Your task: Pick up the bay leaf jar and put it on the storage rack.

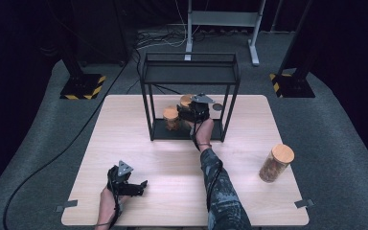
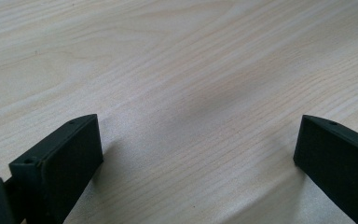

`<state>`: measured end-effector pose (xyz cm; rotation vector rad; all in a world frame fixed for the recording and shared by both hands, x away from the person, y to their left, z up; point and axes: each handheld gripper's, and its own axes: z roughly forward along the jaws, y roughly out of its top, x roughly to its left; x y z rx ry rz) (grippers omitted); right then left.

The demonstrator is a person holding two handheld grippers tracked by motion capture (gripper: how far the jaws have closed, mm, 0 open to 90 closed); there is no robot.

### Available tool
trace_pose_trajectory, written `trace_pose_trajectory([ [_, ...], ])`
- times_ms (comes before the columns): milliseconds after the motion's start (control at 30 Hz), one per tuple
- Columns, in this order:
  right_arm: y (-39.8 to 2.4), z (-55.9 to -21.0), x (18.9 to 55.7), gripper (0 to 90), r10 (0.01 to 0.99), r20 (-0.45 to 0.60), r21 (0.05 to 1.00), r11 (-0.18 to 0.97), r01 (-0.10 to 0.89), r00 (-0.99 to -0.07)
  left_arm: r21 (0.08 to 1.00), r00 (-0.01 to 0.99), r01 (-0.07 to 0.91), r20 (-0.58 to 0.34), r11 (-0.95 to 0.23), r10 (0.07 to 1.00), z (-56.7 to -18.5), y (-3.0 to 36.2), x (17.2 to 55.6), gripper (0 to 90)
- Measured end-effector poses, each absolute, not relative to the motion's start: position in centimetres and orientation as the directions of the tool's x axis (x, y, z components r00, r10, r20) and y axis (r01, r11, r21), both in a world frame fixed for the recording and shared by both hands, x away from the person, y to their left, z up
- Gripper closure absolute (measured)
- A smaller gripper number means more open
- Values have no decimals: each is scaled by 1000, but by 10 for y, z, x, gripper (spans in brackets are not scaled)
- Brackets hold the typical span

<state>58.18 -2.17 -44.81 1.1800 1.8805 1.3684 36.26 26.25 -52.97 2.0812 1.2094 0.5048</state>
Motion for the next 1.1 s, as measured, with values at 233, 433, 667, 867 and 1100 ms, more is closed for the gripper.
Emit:
trace_pose_trajectory([
  [233,-27,-442,581,92,865,131,906,94,412,-485,713,496,610,-2,-347,868,-530,262,363,3],
  [433,-34,-435,573,43,861,168,874,96,477,-480,713,494,610,-2,-345,869,-530,262,363,3],
  [667,-42,-429,556,24,842,165,851,142,506,-513,712,496,610,-1,-348,868,-530,262,362,3],
  [867,-47,-427,536,23,817,170,828,184,529,-550,712,495,611,-2,-346,869,-530,262,362,3],
  [1100,-47,-431,508,19,792,129,801,271,533,-596,712,495,611,-2,-346,869,-530,262,362,3],
])
